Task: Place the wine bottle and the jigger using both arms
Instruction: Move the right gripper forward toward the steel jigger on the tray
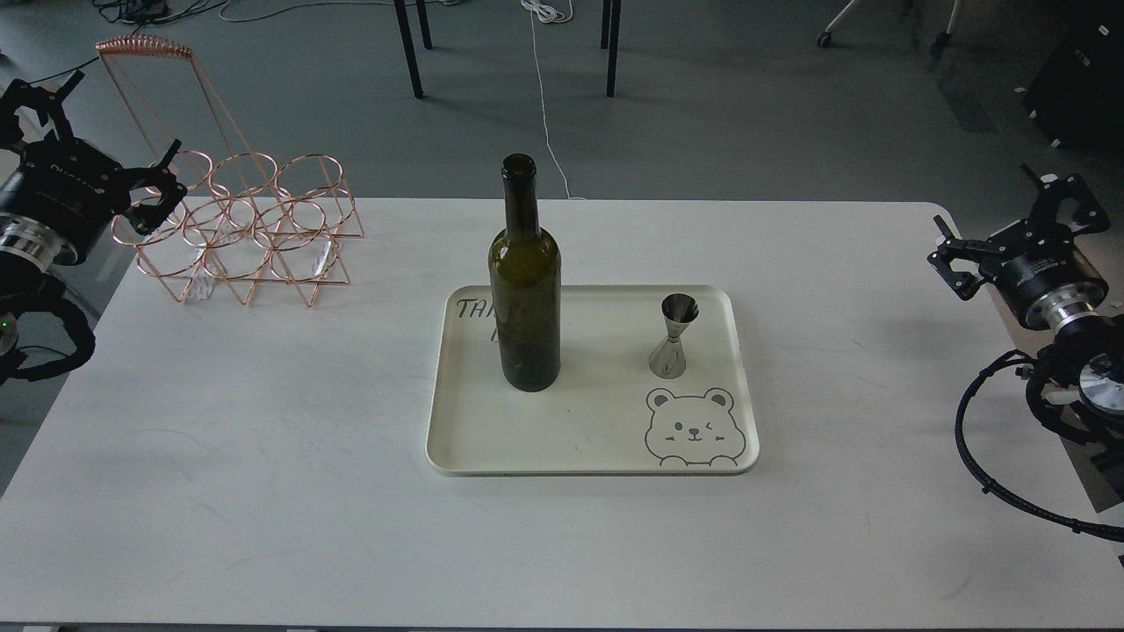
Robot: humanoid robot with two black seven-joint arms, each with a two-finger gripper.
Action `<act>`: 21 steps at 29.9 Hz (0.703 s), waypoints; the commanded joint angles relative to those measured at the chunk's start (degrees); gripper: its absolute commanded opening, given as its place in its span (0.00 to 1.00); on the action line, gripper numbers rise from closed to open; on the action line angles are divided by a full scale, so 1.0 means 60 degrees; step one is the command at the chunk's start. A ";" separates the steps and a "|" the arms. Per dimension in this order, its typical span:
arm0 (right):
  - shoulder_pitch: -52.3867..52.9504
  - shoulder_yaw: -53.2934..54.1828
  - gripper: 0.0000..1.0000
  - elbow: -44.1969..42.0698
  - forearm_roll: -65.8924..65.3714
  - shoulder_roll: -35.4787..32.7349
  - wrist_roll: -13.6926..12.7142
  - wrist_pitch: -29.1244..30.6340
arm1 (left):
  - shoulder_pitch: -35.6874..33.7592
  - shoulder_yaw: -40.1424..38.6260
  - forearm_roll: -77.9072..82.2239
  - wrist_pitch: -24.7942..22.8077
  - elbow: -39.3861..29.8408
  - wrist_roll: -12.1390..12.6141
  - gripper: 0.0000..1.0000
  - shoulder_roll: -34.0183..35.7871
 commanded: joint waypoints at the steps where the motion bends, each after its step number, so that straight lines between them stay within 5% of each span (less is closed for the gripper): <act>1: -0.0002 -0.0007 0.99 -0.0004 -0.0015 0.0019 0.0014 0.0001 | 0.0058 -0.0002 0.0015 0.0000 -0.0019 -0.0040 0.99 -0.0015; 13: 0.0101 -0.0299 0.99 0.0375 -0.1416 -0.0799 0.0043 0.0001 | 0.0073 -0.0002 0.0000 0.0000 0.0069 -0.0172 0.99 0.0028; 21: 0.0086 -0.0241 0.99 0.3434 -0.5327 -0.2836 0.0087 0.0001 | 0.0073 -0.0002 0.0000 0.0000 0.0083 -0.0172 0.99 0.0131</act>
